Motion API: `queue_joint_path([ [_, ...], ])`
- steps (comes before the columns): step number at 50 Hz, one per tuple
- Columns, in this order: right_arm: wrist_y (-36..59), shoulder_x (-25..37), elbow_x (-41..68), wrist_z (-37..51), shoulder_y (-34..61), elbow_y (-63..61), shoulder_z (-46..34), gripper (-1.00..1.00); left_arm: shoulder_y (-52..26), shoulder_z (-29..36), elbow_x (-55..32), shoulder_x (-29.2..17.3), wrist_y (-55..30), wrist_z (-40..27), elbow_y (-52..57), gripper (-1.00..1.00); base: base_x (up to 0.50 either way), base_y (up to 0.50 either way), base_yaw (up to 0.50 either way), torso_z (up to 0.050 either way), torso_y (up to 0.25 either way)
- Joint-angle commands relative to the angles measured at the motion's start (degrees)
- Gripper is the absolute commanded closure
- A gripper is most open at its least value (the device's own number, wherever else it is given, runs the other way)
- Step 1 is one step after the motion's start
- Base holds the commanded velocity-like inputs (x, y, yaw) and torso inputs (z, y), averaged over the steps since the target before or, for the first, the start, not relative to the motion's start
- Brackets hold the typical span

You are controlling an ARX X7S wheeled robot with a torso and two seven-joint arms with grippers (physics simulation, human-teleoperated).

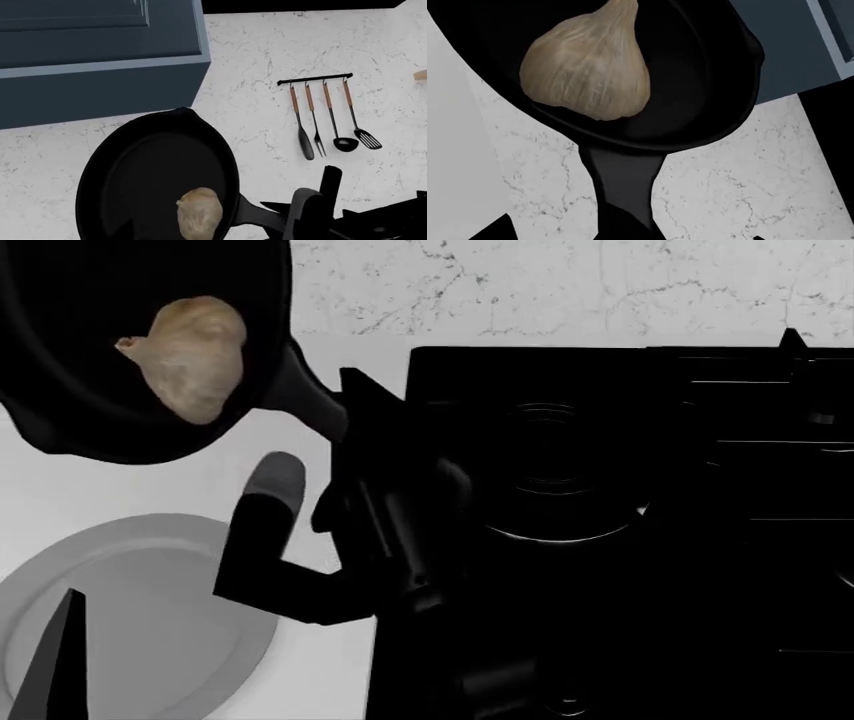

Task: Pick up the pan and dump the vegetables in it onto the plate. Then return the pan to the stove.

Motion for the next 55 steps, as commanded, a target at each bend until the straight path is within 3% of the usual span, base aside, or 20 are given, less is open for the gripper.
queue_joint_path([
  [1,-2.9,-0.3,-7.2,7.4,-0.2,2.2,0.4,1.00,0.1,-0.3,0.1,0.7,1.8,0.0,0.0,-1.00,0.00,0.00,0.00,0.000,0.000],
  [16,-4.0,2.0,-18.9,14.0,0.9,2.8,-5.4,1.00,0.8,0.3,0.4,1.5,2.7,0.0,0.0,-1.00,0.00,0.00,0.00,0.001,0.002],
  [27,-3.2,0.6,-16.5,16.5,0.0,7.9,-4.1,1.00,-1.0,2.6,1.7,2.6,4.1,0.0,0.0,-1.00,0.00,0.00,0.00,0.001,0.001],
  [31,-2.0,-1.3,-2.8,12.2,-1.7,3.7,5.4,1.00,-0.5,1.7,1.0,3.2,3.5,0.0,0.0,-1.00,0.00,0.00,0.00,0.000,0.003],
  [35,2.1,0.0,-3.2,9.8,-2.4,-1.8,8.3,1.00,-0.4,1.5,1.0,3.4,3.4,0.0,0.0,-1.00,0.00,0.00,0.00,0.000,0.003],
  [40,8.1,-2.1,8.5,3.3,-4.4,-9.7,19.8,1.00,-0.2,1.6,1.3,3.2,3.4,0.0,0.0,-1.00,0.00,0.00,0.00,0.000,0.002],
  [55,19.7,-6.7,27.5,-9.8,-8.7,-18.2,35.5,1.00,-0.5,1.7,1.4,2.7,3.5,0.0,0.0,-1.00,0.00,0.00,0.00,0.001,0.001],
])
